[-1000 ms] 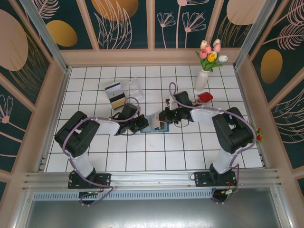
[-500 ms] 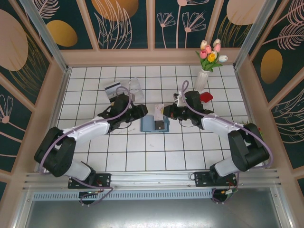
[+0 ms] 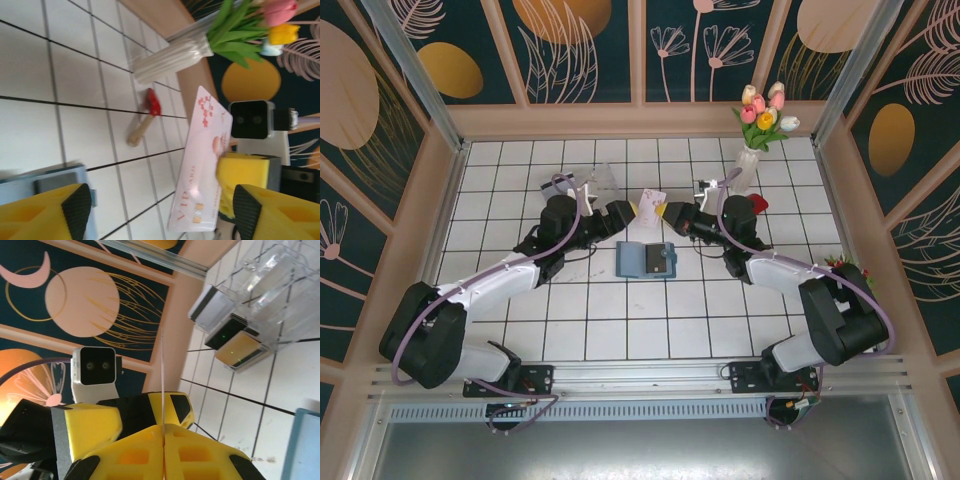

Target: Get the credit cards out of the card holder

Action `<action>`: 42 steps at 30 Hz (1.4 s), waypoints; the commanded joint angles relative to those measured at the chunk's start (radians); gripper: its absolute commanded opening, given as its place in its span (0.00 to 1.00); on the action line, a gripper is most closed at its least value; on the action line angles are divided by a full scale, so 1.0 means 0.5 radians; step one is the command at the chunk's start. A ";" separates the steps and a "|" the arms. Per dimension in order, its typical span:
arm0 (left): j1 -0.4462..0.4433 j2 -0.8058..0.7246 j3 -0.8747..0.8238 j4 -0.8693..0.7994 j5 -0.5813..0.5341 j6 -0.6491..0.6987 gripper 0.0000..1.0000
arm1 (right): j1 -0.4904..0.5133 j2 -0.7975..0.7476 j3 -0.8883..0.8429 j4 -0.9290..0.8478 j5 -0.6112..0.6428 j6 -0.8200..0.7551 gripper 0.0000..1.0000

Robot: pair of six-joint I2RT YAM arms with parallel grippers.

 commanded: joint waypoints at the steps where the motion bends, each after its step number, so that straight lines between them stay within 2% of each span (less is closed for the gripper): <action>1: 0.002 0.038 0.062 0.244 0.175 -0.060 0.69 | 0.018 -0.057 0.028 0.232 -0.055 0.088 0.10; 6: 0.005 0.048 0.147 0.327 0.226 0.001 0.50 | 0.023 -0.035 0.030 0.384 -0.070 0.172 0.10; 9: 0.005 0.092 0.192 0.370 0.328 0.001 0.40 | 0.026 -0.011 0.060 0.424 -0.082 0.181 0.10; 14: 0.033 0.134 0.214 0.400 0.378 -0.010 0.29 | 0.028 0.041 0.084 0.531 -0.105 0.212 0.10; 18: 0.060 0.169 0.207 0.570 0.477 -0.071 0.23 | 0.029 0.073 0.104 0.578 -0.144 0.223 0.10; 22: 0.084 0.178 0.236 0.594 0.534 -0.056 0.12 | 0.025 0.087 0.108 0.573 -0.159 0.209 0.12; 25: 0.111 0.151 0.271 0.489 0.539 0.032 0.00 | 0.020 0.059 0.086 0.546 -0.134 0.154 0.22; 28: 0.144 0.114 0.356 0.216 0.517 0.218 0.00 | 0.003 -0.002 0.100 0.338 -0.097 0.035 0.43; 30: 0.171 0.086 0.447 -0.045 0.485 0.393 0.00 | -0.012 -0.053 0.111 0.178 -0.068 -0.057 0.61; 32: 0.200 0.065 0.591 -0.365 0.423 0.624 0.00 | -0.030 -0.118 0.108 0.049 -0.024 -0.157 0.73; 35: 0.217 0.048 0.810 -0.832 0.249 1.027 0.00 | -0.061 -0.199 0.099 -0.128 0.040 -0.292 0.84; 42: 0.253 0.100 1.261 -1.501 -0.119 1.837 0.00 | -0.130 -0.339 0.062 -0.415 0.129 -0.503 0.99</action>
